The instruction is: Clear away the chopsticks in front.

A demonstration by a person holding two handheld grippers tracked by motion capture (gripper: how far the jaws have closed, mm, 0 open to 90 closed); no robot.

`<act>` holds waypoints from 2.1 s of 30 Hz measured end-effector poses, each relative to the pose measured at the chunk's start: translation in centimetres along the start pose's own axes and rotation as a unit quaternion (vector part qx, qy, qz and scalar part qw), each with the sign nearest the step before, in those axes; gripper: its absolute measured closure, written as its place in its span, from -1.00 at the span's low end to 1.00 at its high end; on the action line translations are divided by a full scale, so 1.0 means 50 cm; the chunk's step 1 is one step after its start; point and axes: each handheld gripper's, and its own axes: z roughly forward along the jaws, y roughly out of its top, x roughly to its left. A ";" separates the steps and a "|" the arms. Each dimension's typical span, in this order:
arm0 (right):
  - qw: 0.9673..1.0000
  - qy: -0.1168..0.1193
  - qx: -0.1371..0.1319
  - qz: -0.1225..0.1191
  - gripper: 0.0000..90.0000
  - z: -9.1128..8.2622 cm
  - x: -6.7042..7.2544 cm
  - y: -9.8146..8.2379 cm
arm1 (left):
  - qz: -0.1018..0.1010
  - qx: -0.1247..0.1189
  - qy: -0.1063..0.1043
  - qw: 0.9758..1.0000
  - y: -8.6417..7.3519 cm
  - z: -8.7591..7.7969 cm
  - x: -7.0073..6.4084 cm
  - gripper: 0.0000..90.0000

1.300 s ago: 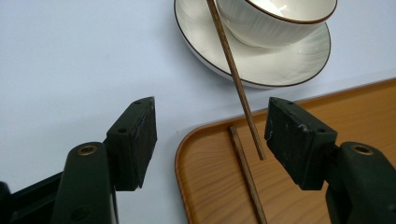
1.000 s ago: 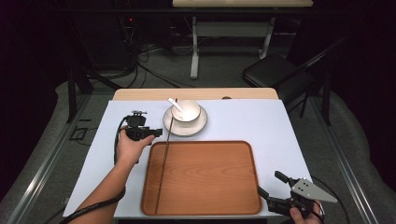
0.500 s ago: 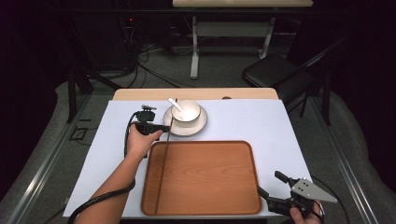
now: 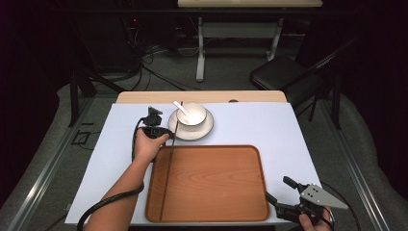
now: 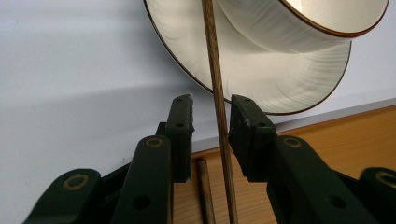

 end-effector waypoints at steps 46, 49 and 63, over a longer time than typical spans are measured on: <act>1.000 0.000 -0.002 -0.005 -0.67 -0.001 -0.001 0.000 | -0.123 0.037 -0.079 0.989 0.000 0.009 0.036 0.90; 1.000 0.000 -0.002 -0.004 -0.67 -0.001 -0.001 0.000 | -0.126 0.028 -0.082 0.988 -0.001 0.002 0.036 0.90; 1.000 0.000 -0.002 -0.003 -0.67 -0.001 -0.001 0.000 | -0.119 0.005 -0.087 0.989 -0.016 -0.054 0.046 0.90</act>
